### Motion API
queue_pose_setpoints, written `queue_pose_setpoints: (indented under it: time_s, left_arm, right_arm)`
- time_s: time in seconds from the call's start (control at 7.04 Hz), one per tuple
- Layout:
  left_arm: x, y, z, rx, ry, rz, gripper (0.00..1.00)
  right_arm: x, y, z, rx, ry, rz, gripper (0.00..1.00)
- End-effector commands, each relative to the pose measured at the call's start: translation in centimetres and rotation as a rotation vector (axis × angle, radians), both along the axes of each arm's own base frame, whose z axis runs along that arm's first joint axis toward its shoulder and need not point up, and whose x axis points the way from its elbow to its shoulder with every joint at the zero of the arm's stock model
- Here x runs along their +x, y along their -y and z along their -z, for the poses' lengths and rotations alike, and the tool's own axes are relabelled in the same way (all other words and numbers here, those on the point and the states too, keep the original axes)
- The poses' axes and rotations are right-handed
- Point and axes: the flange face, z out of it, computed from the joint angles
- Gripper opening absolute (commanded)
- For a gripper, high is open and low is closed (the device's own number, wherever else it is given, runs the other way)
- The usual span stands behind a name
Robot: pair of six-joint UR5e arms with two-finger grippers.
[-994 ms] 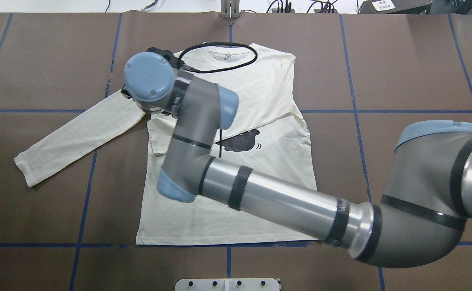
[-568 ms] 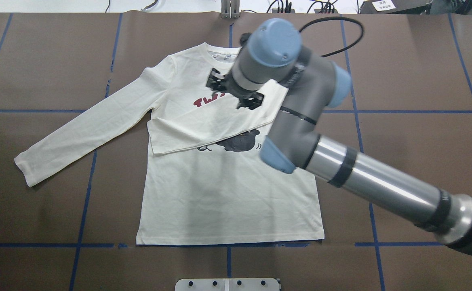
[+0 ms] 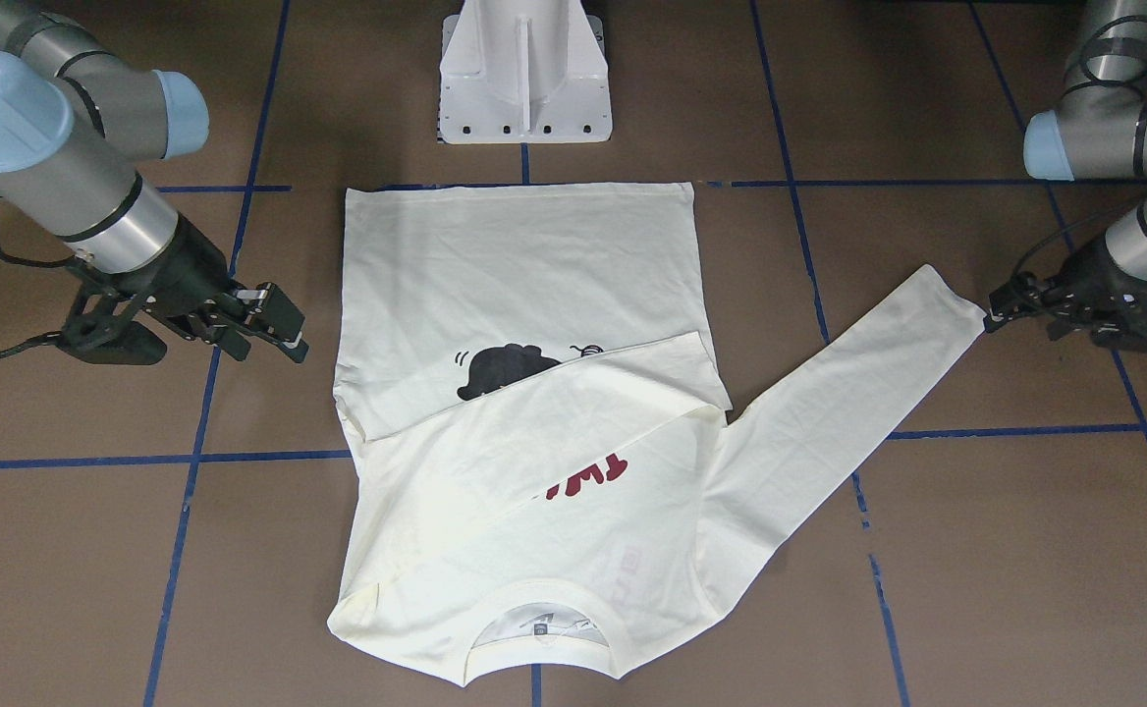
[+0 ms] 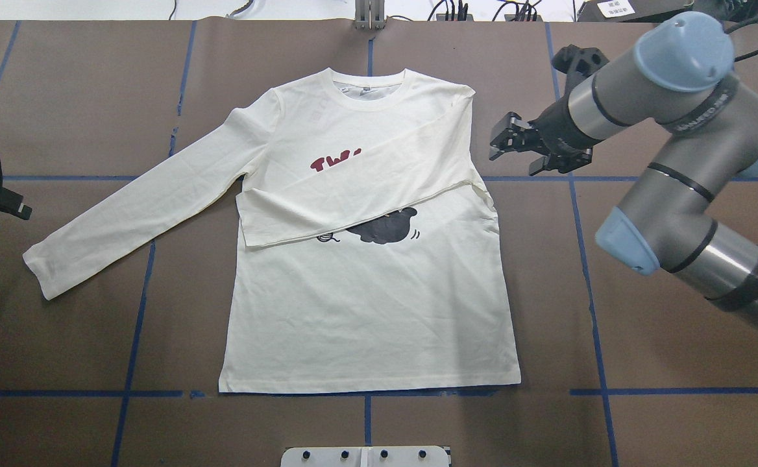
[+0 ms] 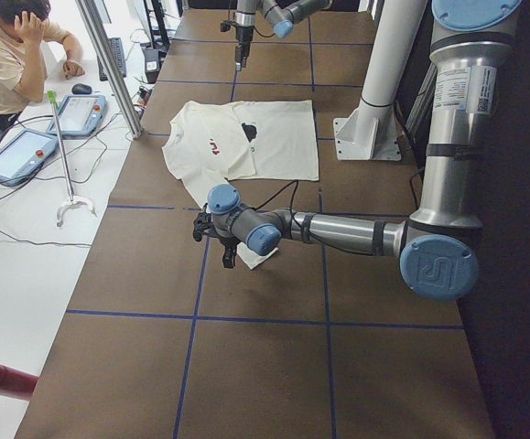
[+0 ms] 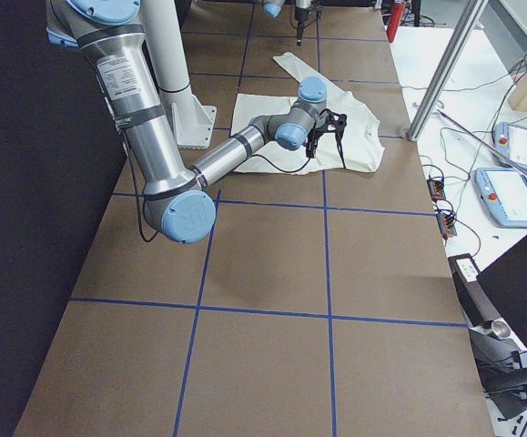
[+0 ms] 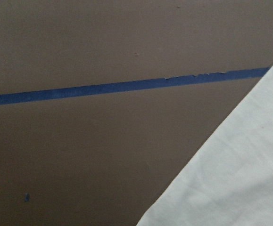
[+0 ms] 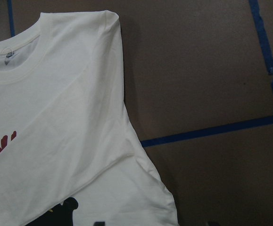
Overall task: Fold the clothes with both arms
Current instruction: 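Withdraw the right gripper while the left gripper grasps the other sleeve cuff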
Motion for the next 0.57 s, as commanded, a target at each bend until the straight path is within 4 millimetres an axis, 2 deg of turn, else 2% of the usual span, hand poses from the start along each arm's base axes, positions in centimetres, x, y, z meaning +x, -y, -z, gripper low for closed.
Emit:
queue_pose_setpoints:
  time_s: [0.0,0.28,0.43]
  left_arm:
    - [1.3,-0.1,-1.6,-0.02,0.021,-0.023,0.89]
    - [3.6,-1.8,-2.0,-0.027,0.03,-0.072,0.84]
    - [3.7,-1.8,-2.1,-0.026,0.032,-0.074,0.84]
  right_arm:
    - [0.9,-0.4,-0.8,0.004,-0.005,0.005,0.78]
    - [1.0,-0.5,-1.2,0.012,-0.011,0.011,0.78]
    - [1.0,-0.5,-1.2,0.013,-0.01,0.011,0.78]
